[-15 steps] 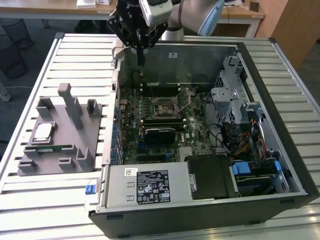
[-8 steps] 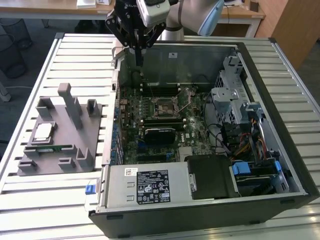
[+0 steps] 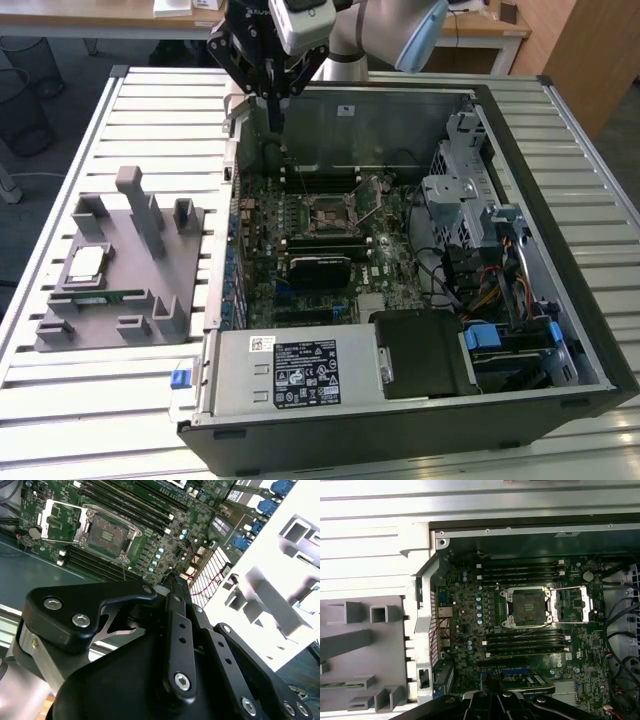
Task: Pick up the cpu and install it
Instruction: 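Reach for the cpu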
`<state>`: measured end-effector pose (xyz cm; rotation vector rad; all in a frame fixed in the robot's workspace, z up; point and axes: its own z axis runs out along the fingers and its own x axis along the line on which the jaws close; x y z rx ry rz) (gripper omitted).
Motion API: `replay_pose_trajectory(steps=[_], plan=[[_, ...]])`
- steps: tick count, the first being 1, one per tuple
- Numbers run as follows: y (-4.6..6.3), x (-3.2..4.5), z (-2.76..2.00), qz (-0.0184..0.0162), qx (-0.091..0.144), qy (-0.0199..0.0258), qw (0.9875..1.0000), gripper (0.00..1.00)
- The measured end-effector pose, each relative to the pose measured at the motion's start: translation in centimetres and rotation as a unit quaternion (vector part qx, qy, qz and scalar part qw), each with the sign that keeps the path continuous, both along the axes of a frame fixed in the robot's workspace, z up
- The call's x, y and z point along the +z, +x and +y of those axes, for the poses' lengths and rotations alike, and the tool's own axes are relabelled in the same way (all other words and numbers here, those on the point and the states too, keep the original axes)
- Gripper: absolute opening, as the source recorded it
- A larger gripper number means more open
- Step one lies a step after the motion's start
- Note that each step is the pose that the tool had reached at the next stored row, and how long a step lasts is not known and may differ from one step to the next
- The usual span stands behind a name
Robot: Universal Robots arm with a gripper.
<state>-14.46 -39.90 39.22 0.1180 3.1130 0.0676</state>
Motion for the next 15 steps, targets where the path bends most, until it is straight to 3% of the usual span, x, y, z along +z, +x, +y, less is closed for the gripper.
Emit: replay_pose_trajectory(steps=[15], plan=[[-0.59, -0.06, 0.0, 0.0001, 0.0, 0.0, 1.0, 0.11]])
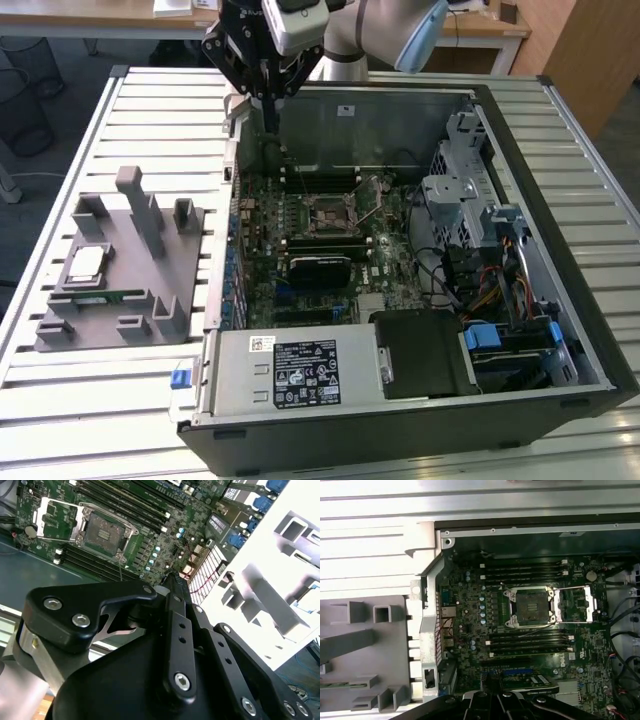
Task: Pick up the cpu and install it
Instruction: 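Reach for the cpu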
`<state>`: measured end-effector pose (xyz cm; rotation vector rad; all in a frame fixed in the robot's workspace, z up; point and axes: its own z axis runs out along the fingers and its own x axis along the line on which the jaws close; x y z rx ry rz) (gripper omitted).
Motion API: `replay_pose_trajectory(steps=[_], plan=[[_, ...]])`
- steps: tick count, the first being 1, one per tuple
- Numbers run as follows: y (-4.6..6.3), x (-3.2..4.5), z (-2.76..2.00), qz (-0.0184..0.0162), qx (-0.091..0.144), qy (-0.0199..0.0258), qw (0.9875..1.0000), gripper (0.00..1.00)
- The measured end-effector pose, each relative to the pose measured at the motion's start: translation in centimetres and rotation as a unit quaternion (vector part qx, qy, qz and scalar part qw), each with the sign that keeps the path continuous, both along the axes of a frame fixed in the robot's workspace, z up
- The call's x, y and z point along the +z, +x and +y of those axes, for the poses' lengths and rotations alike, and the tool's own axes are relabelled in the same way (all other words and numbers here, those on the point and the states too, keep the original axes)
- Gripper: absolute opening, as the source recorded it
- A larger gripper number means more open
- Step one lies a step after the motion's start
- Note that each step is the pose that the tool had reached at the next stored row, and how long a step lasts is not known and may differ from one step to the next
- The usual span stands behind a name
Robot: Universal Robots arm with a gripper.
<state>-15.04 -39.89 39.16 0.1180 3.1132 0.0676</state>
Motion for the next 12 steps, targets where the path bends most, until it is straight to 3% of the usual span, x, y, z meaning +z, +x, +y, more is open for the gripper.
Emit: replay_pose_trajectory(steps=[12], plan=[[-0.91, -0.04, 0.0, 0.0, 0.0, 0.0, 1.0, 0.11]])
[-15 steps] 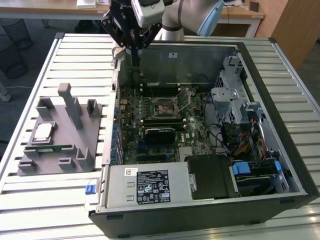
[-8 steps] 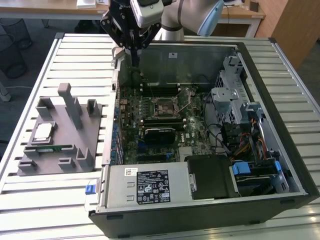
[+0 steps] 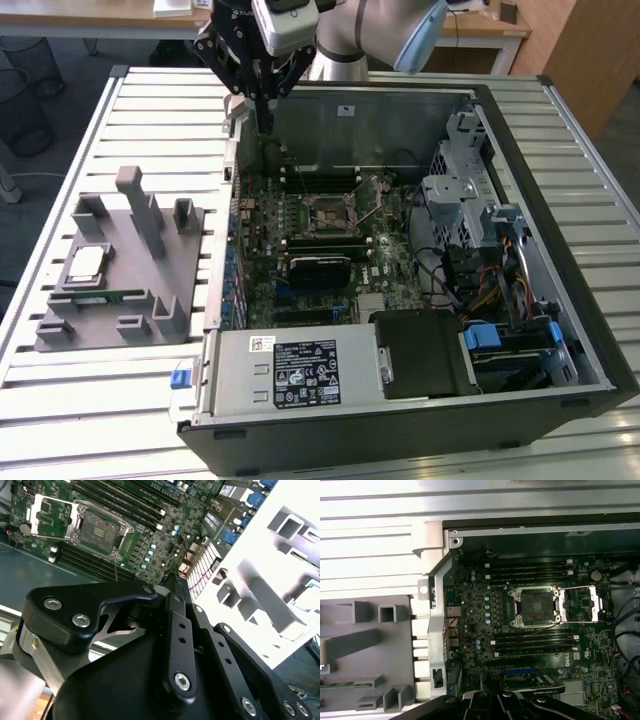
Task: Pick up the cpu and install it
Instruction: 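Reach for the cpu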
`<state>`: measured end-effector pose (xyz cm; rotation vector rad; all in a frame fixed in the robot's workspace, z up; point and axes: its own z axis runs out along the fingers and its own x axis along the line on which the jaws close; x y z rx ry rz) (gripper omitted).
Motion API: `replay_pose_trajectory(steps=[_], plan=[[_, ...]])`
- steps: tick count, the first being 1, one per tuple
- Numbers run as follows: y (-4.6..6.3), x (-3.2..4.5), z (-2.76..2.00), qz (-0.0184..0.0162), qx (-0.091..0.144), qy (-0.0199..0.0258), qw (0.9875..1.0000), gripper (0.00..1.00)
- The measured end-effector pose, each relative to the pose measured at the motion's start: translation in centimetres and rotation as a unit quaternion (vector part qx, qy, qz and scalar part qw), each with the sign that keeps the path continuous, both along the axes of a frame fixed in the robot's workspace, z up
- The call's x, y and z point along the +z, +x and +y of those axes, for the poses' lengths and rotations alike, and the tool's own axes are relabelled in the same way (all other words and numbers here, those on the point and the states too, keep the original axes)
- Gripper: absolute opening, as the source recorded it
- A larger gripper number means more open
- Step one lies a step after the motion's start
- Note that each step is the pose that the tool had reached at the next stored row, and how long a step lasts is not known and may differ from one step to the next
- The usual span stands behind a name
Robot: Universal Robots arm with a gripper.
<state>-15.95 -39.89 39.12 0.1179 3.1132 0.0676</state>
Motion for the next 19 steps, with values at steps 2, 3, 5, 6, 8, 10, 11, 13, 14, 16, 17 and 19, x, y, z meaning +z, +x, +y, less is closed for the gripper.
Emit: replay_pose_trajectory(steps=[2, 3, 5, 6, 8, 10, 11, 13, 14, 16, 17, 19], plan=[[-0.2, 0.0, 0.0, 0.0, 0.0, 0.0, 1.0, 0.11], [-0.3, 0.0, 0.0, 0.0, 0.0, 0.0, 1.0, 0.11], [-0.5, -0.01, 0.0, 0.0, 0.0, 0.0, 1.0, 0.11], [-0.6, -0.01, 0.0, 0.0, 0.0, 0.0, 1.0, 0.11], [-0.8, -0.01, 0.0, 0.0, 0.0, 0.0, 1.0, 0.11], [-1.0, -0.02, 0.0, 0.0, 0.0, 0.0, 1.0, 0.11], [-1.2, -0.02, 0.0, 0.0, 0.0, 0.0, 1.0, 0.11], [-1.4, -0.02, 0.0, 0.0, 0.0, 0.0, 1.0, 0.11], [-1.5, -0.03, 0.0, 0.0, 0.0, 0.0, 1.0, 0.11], [-1.7, -0.03, 0.0, 0.0, 0.0, 0.0, 1.0, 0.11], [-1.8, -0.03, 0.0, 0.0, 0.0, 0.0, 1.0, 0.11], [-2.0, -0.04, 0.0, 0.0, 0.0, 0.0, 1.0, 0.11]])
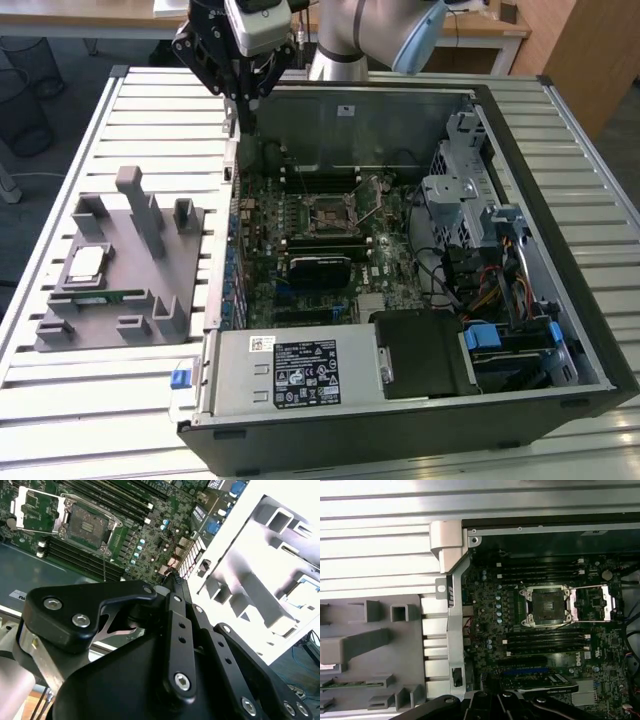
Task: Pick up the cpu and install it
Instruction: 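Reach for the cpu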
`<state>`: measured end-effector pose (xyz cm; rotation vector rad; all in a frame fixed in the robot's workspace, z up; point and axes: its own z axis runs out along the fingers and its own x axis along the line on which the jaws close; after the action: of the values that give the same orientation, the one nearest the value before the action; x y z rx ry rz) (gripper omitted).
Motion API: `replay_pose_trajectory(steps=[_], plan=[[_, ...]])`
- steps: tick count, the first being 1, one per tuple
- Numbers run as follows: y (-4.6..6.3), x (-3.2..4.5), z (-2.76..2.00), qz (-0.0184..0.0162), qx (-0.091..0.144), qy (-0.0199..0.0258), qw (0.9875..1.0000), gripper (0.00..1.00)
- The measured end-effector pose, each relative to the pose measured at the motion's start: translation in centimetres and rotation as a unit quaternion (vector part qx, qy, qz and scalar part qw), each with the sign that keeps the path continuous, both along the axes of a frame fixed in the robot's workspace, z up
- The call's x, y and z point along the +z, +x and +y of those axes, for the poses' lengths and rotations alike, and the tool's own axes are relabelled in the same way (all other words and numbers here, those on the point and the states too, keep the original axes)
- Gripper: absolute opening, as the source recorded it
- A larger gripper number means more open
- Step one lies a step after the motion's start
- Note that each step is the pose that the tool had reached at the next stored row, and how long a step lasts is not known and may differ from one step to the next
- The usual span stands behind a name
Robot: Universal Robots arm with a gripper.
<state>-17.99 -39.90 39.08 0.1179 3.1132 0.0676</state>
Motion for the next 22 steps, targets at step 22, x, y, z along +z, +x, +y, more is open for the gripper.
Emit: replay_pose_trajectory(steps=[22], plan=[[-3.3, -0.04, 0.02, 0.0, 0.0, 0.0, 1.0, 0.11]])
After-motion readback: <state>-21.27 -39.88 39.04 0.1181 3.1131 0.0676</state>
